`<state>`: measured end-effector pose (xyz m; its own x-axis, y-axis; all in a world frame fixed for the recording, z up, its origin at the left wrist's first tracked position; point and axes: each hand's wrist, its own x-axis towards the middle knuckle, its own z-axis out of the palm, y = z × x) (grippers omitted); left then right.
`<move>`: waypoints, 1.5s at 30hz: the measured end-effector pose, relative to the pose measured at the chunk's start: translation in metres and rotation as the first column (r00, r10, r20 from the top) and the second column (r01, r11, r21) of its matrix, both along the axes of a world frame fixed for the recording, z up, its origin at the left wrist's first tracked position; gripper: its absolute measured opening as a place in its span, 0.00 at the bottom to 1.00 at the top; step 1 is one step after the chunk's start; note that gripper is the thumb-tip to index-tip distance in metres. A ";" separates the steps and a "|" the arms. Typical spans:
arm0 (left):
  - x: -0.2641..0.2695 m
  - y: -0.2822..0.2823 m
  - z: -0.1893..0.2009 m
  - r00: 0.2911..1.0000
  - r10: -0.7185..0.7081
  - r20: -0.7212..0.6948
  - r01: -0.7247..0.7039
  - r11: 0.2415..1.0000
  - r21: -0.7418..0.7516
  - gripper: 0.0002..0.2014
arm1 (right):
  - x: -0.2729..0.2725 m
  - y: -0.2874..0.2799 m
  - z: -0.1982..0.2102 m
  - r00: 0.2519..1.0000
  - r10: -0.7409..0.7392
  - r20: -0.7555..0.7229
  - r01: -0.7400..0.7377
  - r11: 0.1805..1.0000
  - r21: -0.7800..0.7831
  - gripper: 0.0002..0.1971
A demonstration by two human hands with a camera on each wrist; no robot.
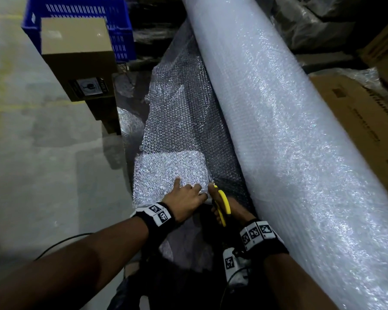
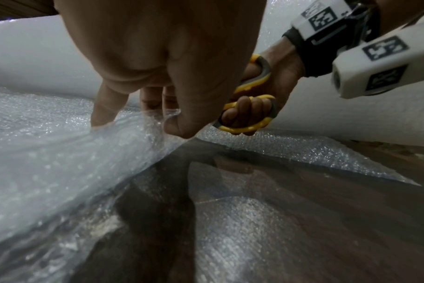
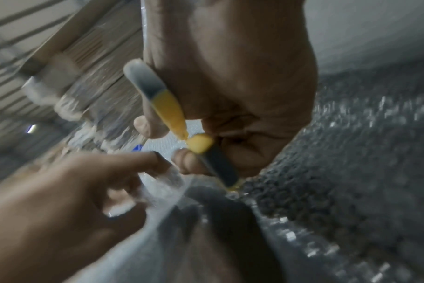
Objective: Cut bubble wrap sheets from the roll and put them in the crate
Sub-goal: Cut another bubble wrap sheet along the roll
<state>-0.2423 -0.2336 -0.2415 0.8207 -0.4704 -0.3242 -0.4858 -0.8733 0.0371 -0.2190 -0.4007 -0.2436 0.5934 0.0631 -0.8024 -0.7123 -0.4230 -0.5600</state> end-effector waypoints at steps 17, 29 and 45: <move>0.003 -0.005 0.004 0.998 0.012 -0.054 -0.016 0.997 -0.076 0.15 | 0.020 0.004 0.011 0.998 0.038 -0.042 -0.036 0.998 0.043 0.33; 0.002 -0.004 0.006 0.995 0.004 -0.098 -0.013 0.996 -0.092 0.15 | 0.030 0.011 0.005 0.997 0.055 -0.053 -0.053 0.998 0.044 0.36; 0.001 -0.005 -0.006 0.998 0.024 -0.060 -0.032 0.991 -0.133 0.19 | 0.046 0.014 -0.001 1.000 -0.008 0.027 0.007 0.999 0.050 0.26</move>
<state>-0.2411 -0.2385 -0.2475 0.8160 -0.4897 -0.3071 -0.4546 -0.8718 0.1824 -0.1733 -0.3866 -0.2444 0.6156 0.0983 -0.7819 -0.6996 -0.3884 -0.5997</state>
